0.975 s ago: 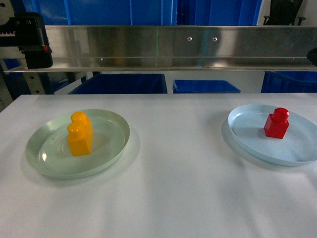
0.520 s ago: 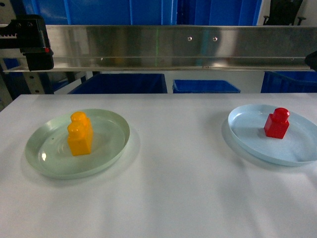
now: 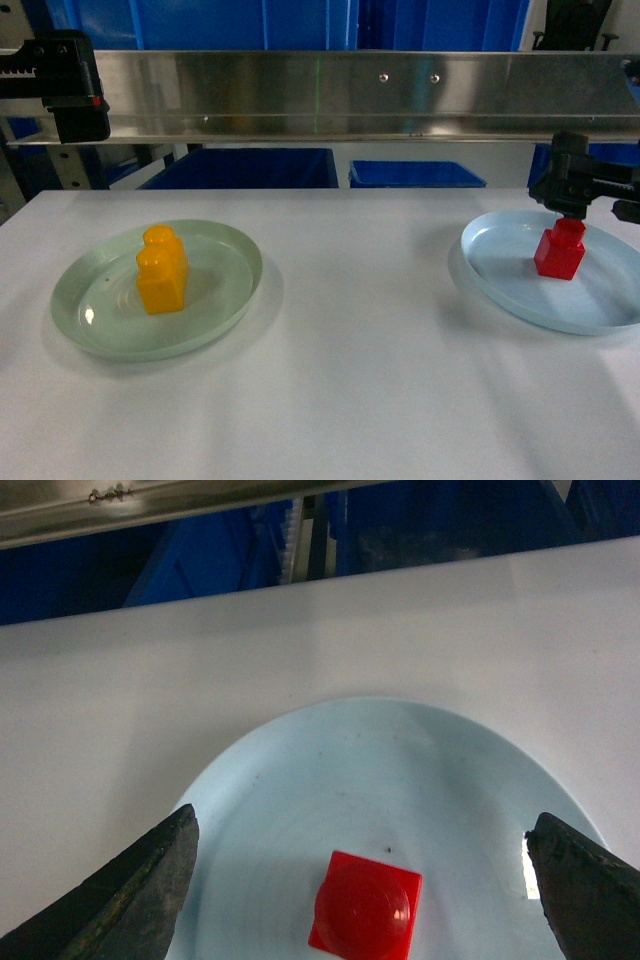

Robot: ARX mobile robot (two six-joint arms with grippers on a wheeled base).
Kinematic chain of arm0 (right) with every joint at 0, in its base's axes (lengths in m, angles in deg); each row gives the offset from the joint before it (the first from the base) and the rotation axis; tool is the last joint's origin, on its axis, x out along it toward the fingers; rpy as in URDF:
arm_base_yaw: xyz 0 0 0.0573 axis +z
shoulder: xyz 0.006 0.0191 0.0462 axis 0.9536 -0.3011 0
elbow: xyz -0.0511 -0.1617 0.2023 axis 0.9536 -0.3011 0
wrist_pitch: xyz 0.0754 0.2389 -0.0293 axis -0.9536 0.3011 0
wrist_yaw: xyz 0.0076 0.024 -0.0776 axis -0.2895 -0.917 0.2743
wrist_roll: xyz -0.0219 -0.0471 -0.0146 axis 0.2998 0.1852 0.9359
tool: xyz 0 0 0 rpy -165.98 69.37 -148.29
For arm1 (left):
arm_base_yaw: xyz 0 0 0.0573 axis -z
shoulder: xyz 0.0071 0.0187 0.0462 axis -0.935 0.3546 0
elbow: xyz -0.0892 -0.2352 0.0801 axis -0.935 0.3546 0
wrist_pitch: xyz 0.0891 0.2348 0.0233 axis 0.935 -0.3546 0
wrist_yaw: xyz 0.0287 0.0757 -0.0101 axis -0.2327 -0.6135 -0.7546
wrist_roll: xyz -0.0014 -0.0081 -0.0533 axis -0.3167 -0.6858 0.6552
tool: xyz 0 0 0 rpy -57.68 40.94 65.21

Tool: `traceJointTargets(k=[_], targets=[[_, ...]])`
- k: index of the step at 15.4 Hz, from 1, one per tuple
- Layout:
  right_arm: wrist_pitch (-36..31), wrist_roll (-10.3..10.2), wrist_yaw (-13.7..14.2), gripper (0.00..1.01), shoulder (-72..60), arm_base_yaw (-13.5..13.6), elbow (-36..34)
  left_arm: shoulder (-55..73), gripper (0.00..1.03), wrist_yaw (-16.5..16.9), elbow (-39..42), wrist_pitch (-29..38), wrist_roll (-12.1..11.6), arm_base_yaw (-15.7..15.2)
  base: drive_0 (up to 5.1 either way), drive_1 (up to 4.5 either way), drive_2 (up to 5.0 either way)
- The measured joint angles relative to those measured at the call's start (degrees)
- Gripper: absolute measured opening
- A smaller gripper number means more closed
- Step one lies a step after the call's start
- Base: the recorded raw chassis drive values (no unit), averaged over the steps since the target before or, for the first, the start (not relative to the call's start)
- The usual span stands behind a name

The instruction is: Sort and place red and yellow blocks in left bins

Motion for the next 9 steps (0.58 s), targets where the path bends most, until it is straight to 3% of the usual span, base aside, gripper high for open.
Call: traceJointTargets(k=[4, 6, 7, 9], targets=[[5.03, -0.74, 3.48, 0.98, -2.64, 2.10, 4.96, 0.00, 0.98, 0.02, 0.00, 0.02, 0.00, 0.00, 0.0, 0.00, 0.0], [8.48, -3.28, 3.45, 0.98, -4.55, 2.38, 5.40, 0.00, 0.98, 0.00, 0.00, 0.02, 0.00, -0.04, 0.0, 0.00, 0.0], [8.79, -5.92, 3.45, 0.98, -4.90, 2.45, 5.40, 0.00, 0.98, 0.00, 0.00, 0.00, 0.00, -0.04, 0.0, 0.00, 0.0], [9.22, -6.29, 4.61, 0.98, -6.86, 3.63, 5.53, 0.00, 0.98, 0.02, 0.02, 0.00, -0.02, -0.04, 0.0, 0.00, 0.0]])
